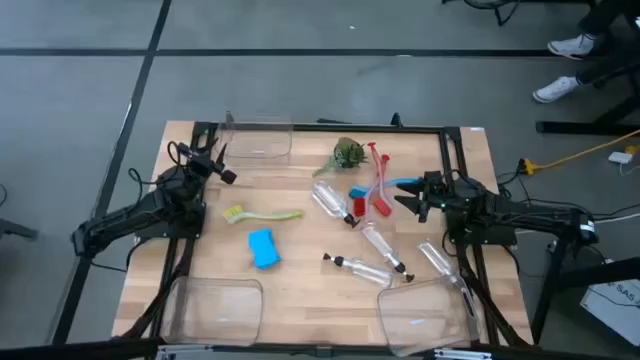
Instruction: Pick & Place Kitchen Sink Supplies
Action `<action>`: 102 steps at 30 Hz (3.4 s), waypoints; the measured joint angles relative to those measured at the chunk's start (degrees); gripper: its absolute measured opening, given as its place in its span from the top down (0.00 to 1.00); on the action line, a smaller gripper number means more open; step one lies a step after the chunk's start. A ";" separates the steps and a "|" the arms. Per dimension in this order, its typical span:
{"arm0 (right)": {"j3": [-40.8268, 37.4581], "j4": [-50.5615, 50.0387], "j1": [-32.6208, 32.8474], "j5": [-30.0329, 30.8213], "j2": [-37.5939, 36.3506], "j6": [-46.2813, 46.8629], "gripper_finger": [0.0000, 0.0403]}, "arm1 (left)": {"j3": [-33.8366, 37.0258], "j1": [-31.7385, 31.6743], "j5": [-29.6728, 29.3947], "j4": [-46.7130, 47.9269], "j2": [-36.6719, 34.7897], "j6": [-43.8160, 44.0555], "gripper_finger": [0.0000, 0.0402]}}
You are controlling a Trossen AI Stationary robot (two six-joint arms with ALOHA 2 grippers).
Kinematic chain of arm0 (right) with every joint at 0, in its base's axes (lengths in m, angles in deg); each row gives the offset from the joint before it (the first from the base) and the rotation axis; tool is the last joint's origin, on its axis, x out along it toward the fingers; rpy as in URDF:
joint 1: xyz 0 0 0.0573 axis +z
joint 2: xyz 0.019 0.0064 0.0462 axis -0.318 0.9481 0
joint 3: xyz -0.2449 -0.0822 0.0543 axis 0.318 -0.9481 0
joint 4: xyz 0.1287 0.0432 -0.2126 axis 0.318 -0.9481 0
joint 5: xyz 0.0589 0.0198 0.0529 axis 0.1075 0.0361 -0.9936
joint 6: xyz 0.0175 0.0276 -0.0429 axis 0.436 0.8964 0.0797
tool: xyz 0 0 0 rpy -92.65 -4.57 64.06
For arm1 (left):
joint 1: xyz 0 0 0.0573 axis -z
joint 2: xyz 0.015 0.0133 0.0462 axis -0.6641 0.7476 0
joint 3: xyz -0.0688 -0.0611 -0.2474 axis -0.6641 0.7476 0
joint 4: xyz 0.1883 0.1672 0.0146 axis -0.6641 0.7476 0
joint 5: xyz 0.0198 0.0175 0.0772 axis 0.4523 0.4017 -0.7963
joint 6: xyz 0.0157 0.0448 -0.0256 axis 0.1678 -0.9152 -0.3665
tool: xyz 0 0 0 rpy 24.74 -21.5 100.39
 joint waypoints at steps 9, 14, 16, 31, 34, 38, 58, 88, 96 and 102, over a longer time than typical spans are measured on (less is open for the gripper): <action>-0.02 -0.01 -0.02 -0.02 0.00 0.02 0.31 | 0.00 -0.02 0.00 0.02 0.00 0.01 0.69; -0.02 0.00 0.00 -0.01 -0.01 0.02 0.31 | 0.00 0.00 0.00 0.02 0.00 0.01 0.69; 0.00 -0.02 0.00 0.00 -0.02 0.00 0.31 | -0.02 0.00 0.00 0.02 0.00 0.00 0.69; 0.00 -0.01 -0.01 -0.02 -0.01 0.02 0.31 | -0.02 0.00 0.00 0.02 0.00 0.01 0.69; 0.00 0.00 -0.02 -0.02 -0.02 0.02 0.31 | 0.00 -0.01 0.00 0.00 0.00 0.00 0.69; -0.02 -0.02 0.00 -0.02 -0.02 0.02 0.31 | 0.00 -0.02 0.00 0.00 0.00 0.00 0.69; 0.00 15.75 -0.01 -6.40 0.46 19.51 0.31 | -0.02 0.00 0.00 0.00 0.00 0.00 0.69; 65.90 -43.96 8.99 17.95 48.47 -3.69 0.31 | 0.00 -0.02 0.00 0.00 -0.02 0.02 0.69; 81.31 -70.95 15.15 17.73 60.93 17.12 0.31 | -0.02 -0.02 0.00 0.00 -0.02 0.02 0.69; 84.68 -73.85 20.84 16.93 66.61 25.73 0.31 | 0.00 -0.02 0.00 0.02 0.00 0.01 0.69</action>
